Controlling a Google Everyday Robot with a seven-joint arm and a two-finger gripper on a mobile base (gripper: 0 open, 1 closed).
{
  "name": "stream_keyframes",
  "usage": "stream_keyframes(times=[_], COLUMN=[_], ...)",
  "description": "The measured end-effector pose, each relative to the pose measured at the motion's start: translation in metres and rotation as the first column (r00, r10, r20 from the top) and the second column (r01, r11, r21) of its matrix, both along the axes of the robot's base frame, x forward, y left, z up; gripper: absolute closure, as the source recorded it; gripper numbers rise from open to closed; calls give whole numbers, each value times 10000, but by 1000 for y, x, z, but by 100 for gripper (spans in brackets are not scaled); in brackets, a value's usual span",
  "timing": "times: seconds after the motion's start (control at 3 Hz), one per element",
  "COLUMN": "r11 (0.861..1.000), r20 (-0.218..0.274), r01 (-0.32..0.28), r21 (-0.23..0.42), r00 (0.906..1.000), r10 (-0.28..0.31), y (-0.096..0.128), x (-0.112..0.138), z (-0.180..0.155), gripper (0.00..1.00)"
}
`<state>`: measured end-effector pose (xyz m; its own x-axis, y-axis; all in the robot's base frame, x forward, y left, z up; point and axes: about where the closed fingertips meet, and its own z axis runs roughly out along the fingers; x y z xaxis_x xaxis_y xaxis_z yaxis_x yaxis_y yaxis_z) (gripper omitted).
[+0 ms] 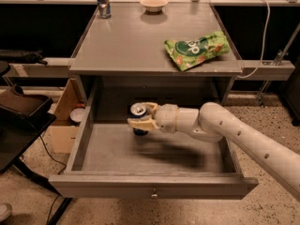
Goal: Place pepsi can into top drawer
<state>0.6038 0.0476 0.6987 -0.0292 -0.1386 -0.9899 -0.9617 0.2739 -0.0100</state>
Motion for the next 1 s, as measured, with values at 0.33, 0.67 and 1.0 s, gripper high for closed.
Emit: stream_keyframes(times=[0.33,0.67,1.0], r11=[10000,10000,10000], r20=[-60,-60,-60], r01=[-8,-8,-9], r21=[39,39,39], r00=[10000,10000,10000], r10=[9,9,10], y=[2,2,2], x=[0,0,0], z=[-5,-5,-5], gripper=[84,62,31])
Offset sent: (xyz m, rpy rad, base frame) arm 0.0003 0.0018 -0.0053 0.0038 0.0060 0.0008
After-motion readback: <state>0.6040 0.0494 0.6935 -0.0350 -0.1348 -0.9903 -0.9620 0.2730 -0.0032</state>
